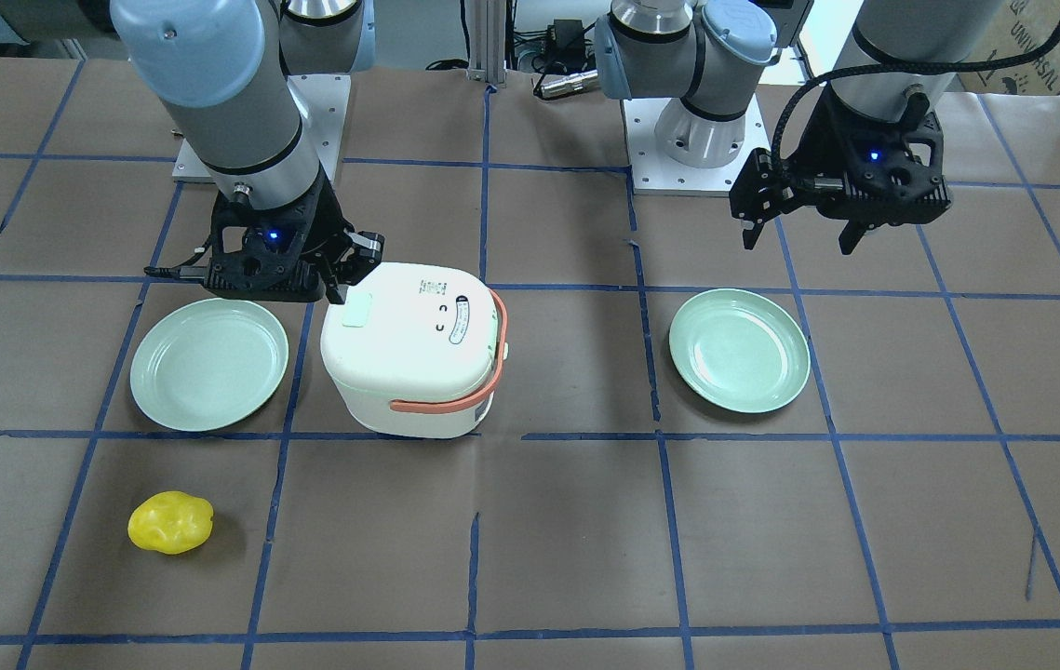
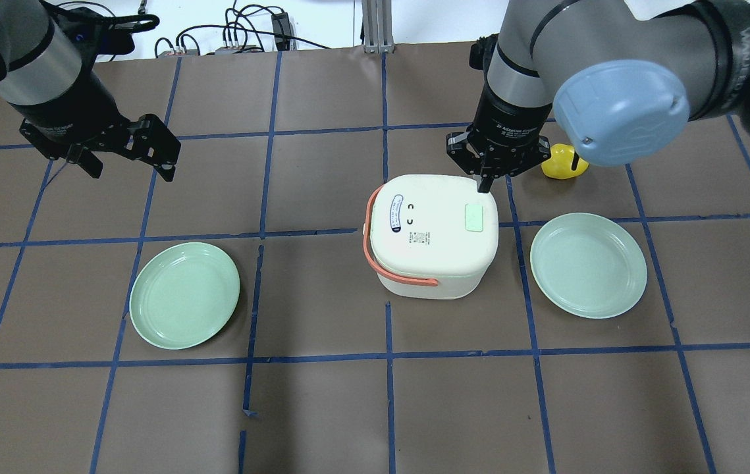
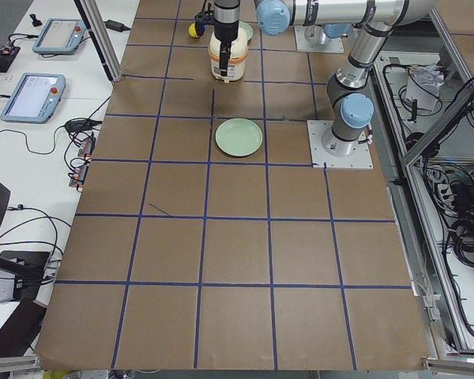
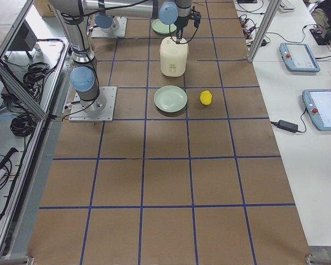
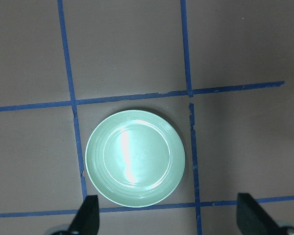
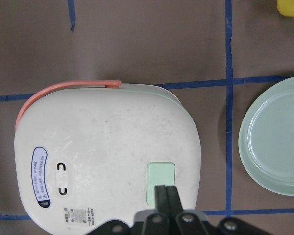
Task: Press rice cooker button
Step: 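Lower the right gripper onto the green button on the cooker lid, then press down on the green button with the right gripper fingertips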
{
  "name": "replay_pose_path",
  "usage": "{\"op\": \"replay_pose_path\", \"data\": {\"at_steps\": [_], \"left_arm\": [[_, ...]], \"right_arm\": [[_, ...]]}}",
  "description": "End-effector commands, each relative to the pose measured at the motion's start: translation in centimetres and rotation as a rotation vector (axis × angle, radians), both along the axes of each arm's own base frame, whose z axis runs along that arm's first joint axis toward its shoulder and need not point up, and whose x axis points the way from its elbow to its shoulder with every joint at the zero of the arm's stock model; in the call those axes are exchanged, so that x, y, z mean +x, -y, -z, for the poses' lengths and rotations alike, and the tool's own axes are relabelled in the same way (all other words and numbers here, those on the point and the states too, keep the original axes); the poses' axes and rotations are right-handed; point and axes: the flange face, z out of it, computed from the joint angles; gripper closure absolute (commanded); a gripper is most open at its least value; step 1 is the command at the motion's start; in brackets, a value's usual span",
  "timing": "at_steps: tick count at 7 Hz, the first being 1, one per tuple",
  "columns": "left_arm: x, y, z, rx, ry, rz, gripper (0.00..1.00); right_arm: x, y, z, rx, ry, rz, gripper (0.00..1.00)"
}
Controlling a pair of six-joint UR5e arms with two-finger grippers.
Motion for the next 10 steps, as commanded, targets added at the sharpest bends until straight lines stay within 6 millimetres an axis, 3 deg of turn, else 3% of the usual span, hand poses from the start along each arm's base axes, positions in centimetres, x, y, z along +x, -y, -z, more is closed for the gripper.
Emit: {"op": "replay_pose_path", "data": {"at_steps": [1,2,4,10], "left_arm": [[0.0,0.0,0.0,0.000,0.000,0.000,0.00],[0.0,0.0,0.0,0.000,0.000,0.000,0.00],[0.0,0.0,0.0,0.000,0.000,0.000,0.00],[0.0,0.0,0.0,0.000,0.000,0.000,0.00]], "right_arm": [[0.0,-0.1,1.2,0.022,-0.002,-0.015,0.85],[0.1,0.8,2.2,0.016,0.002,-0.016,0.81],[0.2,1.0,3.0,0.025,0.002,-0.013,0.81],[0.1,0.2,5.0,0.068,-0.005,-0.009,0.84]]}}
